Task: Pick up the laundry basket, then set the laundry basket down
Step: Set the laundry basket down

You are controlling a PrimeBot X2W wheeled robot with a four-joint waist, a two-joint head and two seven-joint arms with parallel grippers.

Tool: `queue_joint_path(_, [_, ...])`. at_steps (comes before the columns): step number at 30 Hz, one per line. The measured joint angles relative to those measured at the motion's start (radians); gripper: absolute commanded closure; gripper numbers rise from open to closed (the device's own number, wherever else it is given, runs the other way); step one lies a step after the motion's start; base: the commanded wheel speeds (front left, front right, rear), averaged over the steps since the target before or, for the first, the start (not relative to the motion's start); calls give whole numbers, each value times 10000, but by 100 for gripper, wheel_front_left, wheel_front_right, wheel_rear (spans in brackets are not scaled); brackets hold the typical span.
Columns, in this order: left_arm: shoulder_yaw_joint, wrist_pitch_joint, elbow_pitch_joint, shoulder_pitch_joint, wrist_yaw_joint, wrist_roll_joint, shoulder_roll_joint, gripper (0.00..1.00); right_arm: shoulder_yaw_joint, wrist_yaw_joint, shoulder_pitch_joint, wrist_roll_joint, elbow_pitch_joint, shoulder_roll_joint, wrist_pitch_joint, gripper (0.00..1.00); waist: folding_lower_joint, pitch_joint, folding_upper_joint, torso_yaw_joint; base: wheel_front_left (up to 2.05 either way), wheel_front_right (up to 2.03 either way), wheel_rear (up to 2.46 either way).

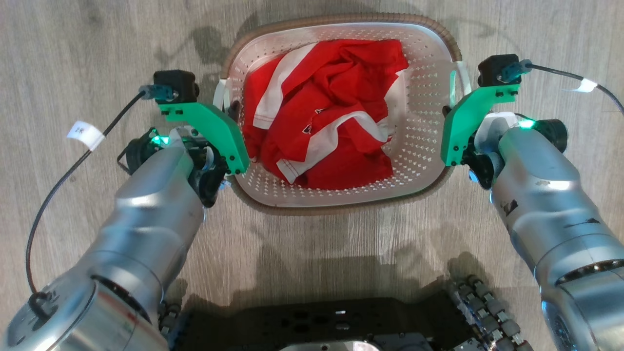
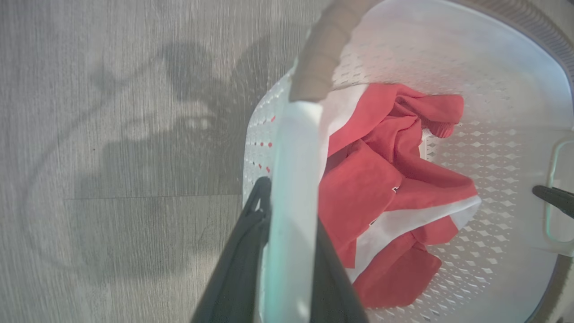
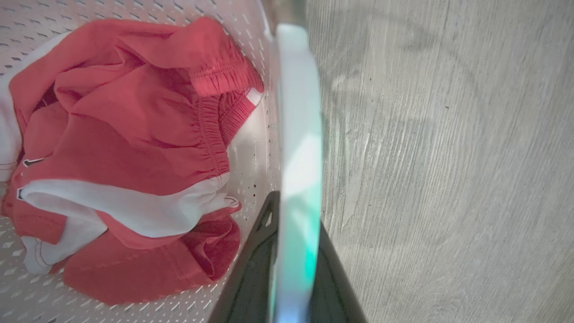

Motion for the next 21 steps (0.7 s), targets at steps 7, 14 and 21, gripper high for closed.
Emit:
queue_joint_path(7, [-173,-159,-6,-86,0,-205,0,100,-529,2,-97,-508,0,42,2,100,0,139,0,50,0,0,0])
queue_joint_path(14, [-362,-245,-54,-161,0,-384,-4,100,-1005,15,-131,-1032,-4,44,-88,100,0,245,0,95,0,0,0])
queue_joint_path(21, [-616,-234,-67,-167,0,-516,-6,100,-1436,86,-133,-1492,-2,65,-71,100,0,231,-1,116,0,0,0])
